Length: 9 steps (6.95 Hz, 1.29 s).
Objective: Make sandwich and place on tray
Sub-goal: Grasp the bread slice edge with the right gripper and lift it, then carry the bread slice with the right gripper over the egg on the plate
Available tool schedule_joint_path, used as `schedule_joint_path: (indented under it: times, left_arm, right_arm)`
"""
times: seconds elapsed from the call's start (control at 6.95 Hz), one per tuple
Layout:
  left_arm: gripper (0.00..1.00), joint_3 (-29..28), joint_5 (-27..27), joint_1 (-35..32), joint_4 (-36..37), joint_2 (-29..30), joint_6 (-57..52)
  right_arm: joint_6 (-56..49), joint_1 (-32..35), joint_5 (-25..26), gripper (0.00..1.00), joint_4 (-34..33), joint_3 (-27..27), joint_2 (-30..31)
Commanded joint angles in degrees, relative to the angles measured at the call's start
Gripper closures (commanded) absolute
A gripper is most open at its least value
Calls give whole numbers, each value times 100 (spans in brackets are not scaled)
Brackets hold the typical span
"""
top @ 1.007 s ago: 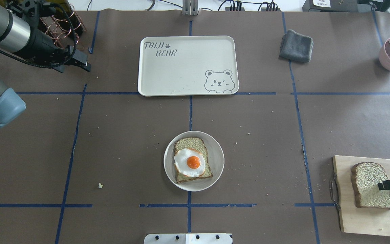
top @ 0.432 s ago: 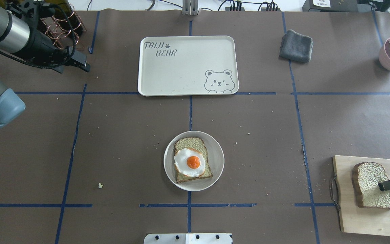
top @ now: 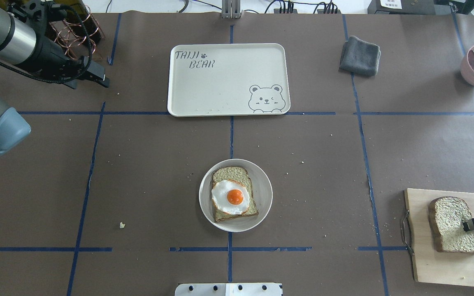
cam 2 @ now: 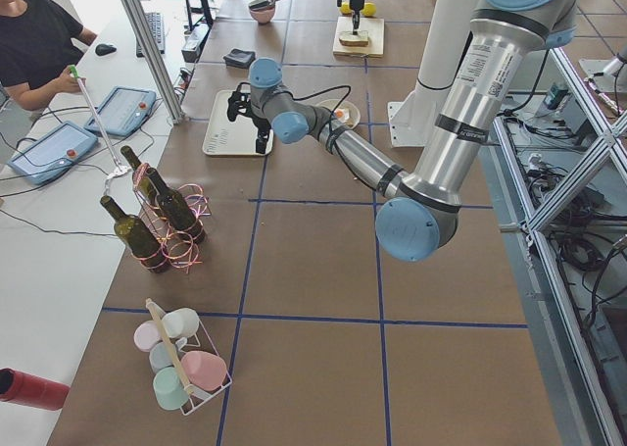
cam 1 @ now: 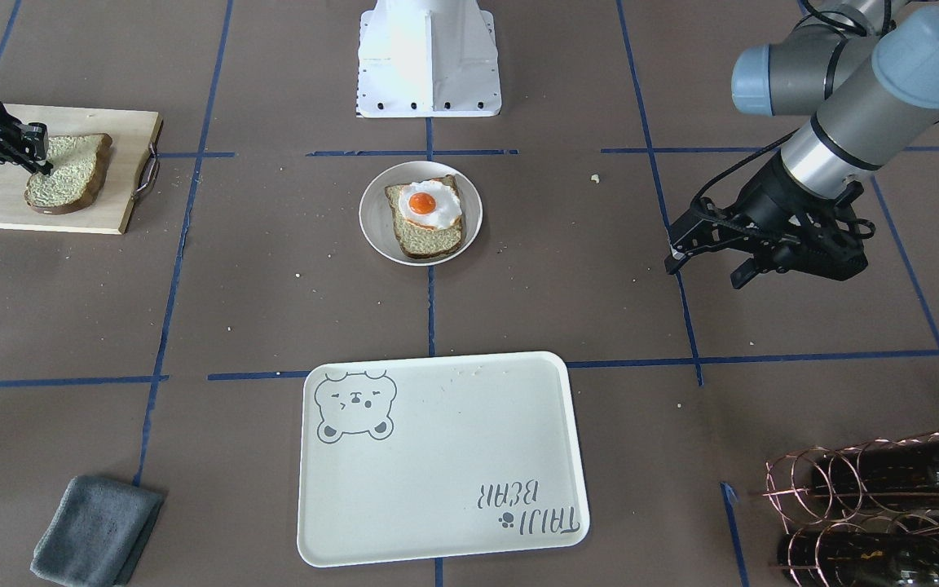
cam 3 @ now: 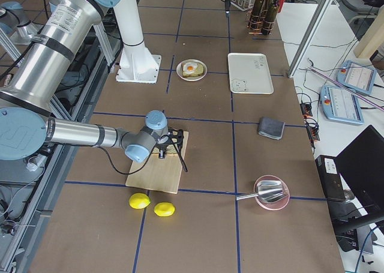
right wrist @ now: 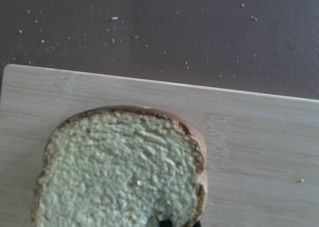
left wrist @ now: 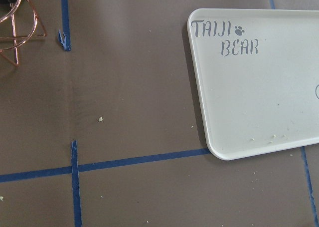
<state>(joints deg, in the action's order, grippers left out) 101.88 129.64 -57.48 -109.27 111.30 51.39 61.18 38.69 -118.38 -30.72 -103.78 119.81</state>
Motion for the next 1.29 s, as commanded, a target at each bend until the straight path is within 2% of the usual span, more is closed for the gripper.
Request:
schedule_joint_path:
  times: [0.0,0.29,0.58,0.72,0.86,1.15]
  left_arm:
    - [0,-1,0,0,2,5,12]
    - [0,-1,0,0,2,6,20]
    - [0,-10,0,0,2,5,12]
    - [0,-27,0,0,2,5,20]
    - [0,-54,9,0,-6,5,21]
    - [0,-36,18,0,-7,6,38]
  right_arm:
    - [-1,42,-18,100,13,-238,7]
    - [-9,426,-455,100,22,-599,-71]
    - [-1,1068,-1210,100,22,-714,-605]
    - [8,1166,-1422,100,5,-697,-1025]
    - [52,1150,-1425,100,-178,-662,-1500]
    - [402,1141,-1503,100,-1578,-662,-3087]
